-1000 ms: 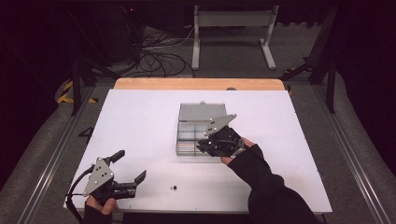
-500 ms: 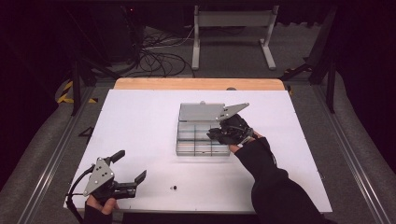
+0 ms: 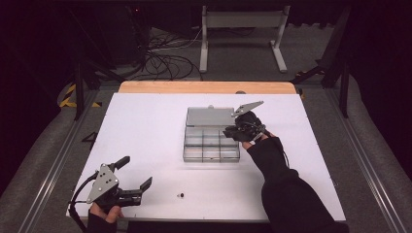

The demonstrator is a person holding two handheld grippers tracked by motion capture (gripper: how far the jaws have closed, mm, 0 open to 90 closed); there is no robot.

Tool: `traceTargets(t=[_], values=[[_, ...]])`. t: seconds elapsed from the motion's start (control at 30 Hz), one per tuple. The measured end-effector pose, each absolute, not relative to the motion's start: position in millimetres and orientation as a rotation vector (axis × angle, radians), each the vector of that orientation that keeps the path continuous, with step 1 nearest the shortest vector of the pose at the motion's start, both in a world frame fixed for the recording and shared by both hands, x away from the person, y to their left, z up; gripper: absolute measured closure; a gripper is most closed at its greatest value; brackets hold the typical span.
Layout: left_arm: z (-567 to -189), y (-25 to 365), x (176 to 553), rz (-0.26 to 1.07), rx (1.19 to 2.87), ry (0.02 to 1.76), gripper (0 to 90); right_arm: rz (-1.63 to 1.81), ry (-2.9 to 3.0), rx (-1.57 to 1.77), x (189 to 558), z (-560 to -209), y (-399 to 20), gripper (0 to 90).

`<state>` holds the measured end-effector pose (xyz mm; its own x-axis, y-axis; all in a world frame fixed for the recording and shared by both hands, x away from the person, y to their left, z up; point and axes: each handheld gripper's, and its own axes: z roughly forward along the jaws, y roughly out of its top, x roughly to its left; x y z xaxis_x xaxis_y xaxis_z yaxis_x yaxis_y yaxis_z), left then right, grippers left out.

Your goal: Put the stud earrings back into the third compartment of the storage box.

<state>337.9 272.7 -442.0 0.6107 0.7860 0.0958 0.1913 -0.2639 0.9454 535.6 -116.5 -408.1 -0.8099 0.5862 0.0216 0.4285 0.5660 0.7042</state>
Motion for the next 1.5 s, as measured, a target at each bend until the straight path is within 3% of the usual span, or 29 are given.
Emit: traceTargets(t=[1.0,1.5], values=[[-442,273,338,0.702,1.783,0.794,5.3,0.907,2.640,0.968,567,-446,-112,79.2],[-442,273,338,0.706,1.784,0.794,5.3,1.027,2.610,0.901,550,-427,-110,59.7]])
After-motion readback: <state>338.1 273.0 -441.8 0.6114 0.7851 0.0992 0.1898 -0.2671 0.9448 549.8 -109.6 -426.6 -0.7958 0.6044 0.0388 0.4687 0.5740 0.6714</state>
